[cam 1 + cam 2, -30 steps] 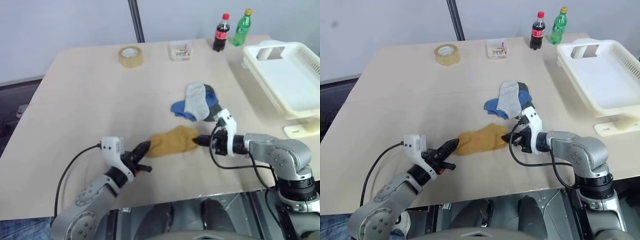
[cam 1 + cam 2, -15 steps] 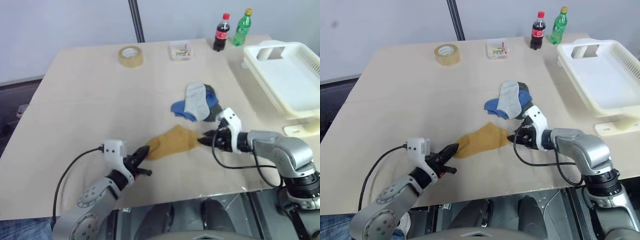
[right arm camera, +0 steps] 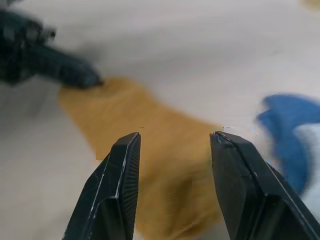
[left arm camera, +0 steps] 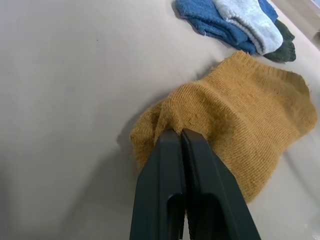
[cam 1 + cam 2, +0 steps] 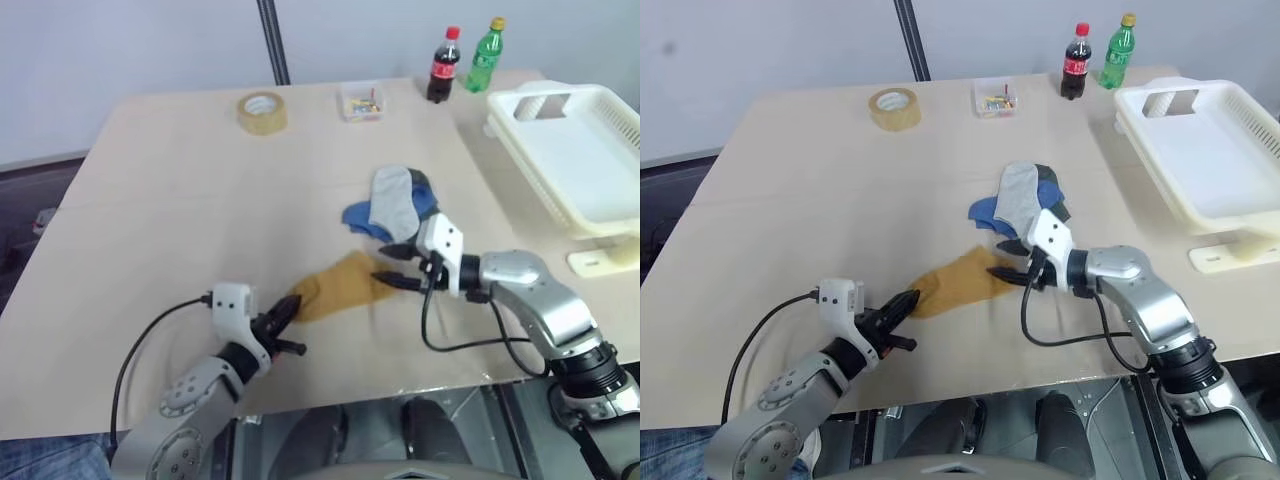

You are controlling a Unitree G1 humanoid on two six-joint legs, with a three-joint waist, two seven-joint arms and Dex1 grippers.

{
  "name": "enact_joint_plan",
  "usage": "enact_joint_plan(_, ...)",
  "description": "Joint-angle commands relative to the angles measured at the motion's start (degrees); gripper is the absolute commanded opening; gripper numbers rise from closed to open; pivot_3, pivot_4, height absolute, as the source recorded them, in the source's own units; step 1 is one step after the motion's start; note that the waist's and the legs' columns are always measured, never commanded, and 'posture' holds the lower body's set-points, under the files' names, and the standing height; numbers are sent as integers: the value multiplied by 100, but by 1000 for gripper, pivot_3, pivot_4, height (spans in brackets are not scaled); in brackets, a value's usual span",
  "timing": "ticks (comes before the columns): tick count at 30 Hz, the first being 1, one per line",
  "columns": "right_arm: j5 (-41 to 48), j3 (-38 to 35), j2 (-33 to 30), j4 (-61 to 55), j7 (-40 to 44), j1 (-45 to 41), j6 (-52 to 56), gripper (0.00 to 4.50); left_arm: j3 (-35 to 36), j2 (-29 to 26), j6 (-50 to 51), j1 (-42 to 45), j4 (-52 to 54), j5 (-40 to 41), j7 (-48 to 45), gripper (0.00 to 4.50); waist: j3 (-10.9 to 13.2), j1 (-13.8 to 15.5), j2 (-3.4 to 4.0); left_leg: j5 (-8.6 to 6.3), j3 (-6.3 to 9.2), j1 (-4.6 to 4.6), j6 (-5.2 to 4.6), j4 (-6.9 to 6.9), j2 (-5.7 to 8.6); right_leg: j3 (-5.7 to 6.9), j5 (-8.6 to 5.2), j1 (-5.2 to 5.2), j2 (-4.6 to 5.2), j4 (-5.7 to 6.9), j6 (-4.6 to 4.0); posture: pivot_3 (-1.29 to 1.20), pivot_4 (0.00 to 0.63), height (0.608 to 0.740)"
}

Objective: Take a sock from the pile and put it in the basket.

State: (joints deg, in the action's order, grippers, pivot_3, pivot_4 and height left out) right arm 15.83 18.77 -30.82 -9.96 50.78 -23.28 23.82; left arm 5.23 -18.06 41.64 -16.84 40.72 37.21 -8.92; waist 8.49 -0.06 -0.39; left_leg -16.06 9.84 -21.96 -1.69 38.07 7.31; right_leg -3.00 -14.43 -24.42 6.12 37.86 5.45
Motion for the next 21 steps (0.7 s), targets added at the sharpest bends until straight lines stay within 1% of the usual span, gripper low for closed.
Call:
enact_joint_plan(1, -301, 95, 69, 157, -6, 6, -271, 2267, -47, -23, -100, -14, 21, -88, -77, 0, 0, 6, 0, 0, 1, 0, 0, 0, 0, 0, 0, 0, 0, 0, 0, 0, 150, 740)
enact_joint_plan(6, -642, 206, 115, 384, -82, -17, -197, 2267, -56, -18, -133, 81, -74, -186, -122, 0, 0, 20, 0, 0, 2, 2, 1, -1, -1, 0, 0, 0, -2, 1, 0, 0, 150, 740)
enact_joint_plan(13, -831, 174, 134, 344, -131, 93, -127, 2267, -23, 6, -131, 72, -94, -168, -218, 0, 0, 38, 0, 0, 2, 14, 1, 0, -1, 1, 0, 12, -2, 1, 0, 0, 150, 740)
enact_joint_plan(15, -839, 168, 161, 327, -144, 120, -99, 2333, 52, 34, -137, 68, -115, -131, -221, 641, 0, 44, 0, 0, 2, 19, 1, 0, -1, 1, 0, 17, -2, 1, 0, 0, 150, 740)
enact_joint_plan(16, -849, 171, 176, 319, -151, 130, -88, 2333, 75, 20, -138, 58, -113, -63, -306, 851, -1, 45, 0, 0, 2, 20, 1, 0, -1, 1, 0, 18, -2, 1, 0, 0, 150, 740)
enact_joint_plan(17, -854, 171, 180, 299, -154, 148, -79, 2333, 82, 1, -132, 38, -93, -34, -357, 1391, -1, 45, 0, 0, 2, 20, 1, 0, -1, 1, 0, 18, -2, 1, 0, 0, 150, 740)
enact_joint_plan(18, -858, 169, 181, 285, -157, 159, -70, 2333, 83, -8, -129, 24, -77, -15, -388, 1619, -1, 45, 0, 0, 2, 21, 1, 0, -1, 1, 0, 18, -2, 2, 0, 0, 150, 740)
enact_joint_plan(21, -847, 132, 160, 242, -152, 189, -39, 2333, 130, 54, -141, 2, -66, -56, -286, 2779, -1, 51, 0, 0, 2, 21, 1, 0, -1, 1, 0, 19, -2, 2, 0, 0, 150, 740)
